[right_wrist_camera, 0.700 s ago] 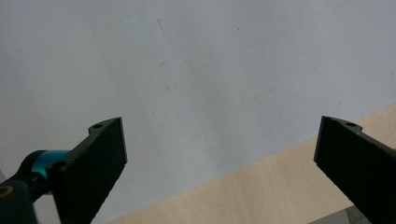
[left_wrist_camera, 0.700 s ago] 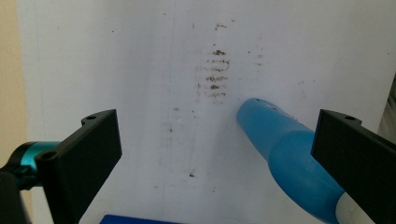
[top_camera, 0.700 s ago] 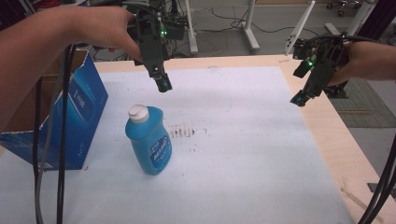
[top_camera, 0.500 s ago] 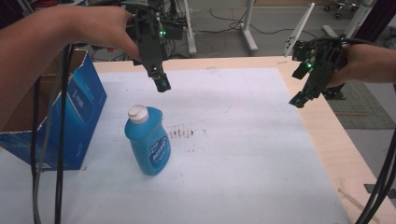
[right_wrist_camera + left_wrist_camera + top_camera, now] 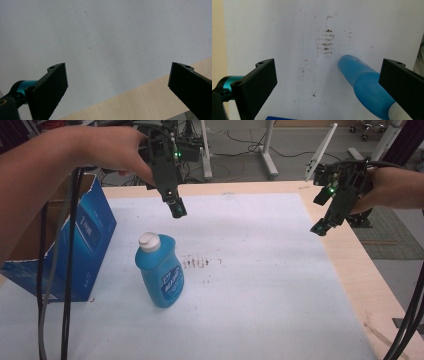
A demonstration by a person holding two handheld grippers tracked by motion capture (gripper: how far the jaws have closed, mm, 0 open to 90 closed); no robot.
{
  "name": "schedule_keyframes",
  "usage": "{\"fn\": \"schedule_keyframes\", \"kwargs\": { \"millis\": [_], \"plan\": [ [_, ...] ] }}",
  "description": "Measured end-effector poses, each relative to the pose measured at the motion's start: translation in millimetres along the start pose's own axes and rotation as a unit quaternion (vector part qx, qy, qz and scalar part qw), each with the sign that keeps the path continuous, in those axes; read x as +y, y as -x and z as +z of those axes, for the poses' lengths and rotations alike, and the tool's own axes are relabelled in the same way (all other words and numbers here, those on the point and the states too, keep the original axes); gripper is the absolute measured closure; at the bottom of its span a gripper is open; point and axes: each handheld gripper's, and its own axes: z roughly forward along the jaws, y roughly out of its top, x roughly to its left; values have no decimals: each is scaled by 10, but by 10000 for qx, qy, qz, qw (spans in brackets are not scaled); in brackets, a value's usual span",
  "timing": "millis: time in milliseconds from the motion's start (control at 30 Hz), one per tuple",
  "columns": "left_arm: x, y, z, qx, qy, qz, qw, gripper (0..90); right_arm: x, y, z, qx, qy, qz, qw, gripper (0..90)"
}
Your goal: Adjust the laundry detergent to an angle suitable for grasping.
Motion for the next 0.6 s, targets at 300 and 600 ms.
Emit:
{"fn": "schedule_keyframes", "kwargs": {
  "millis": [300, 600],
  "plan": [
    [-7, 18, -65, 139, 62, -330, 9993, 17, 8, -5, 1, -13, -3, -2, 10000, 16],
    [-21, 30, -114, 196, 91, -499, 9985, 17, 6, -10, -8, -28, 45, -51, 10000, 16]
  ]
}}
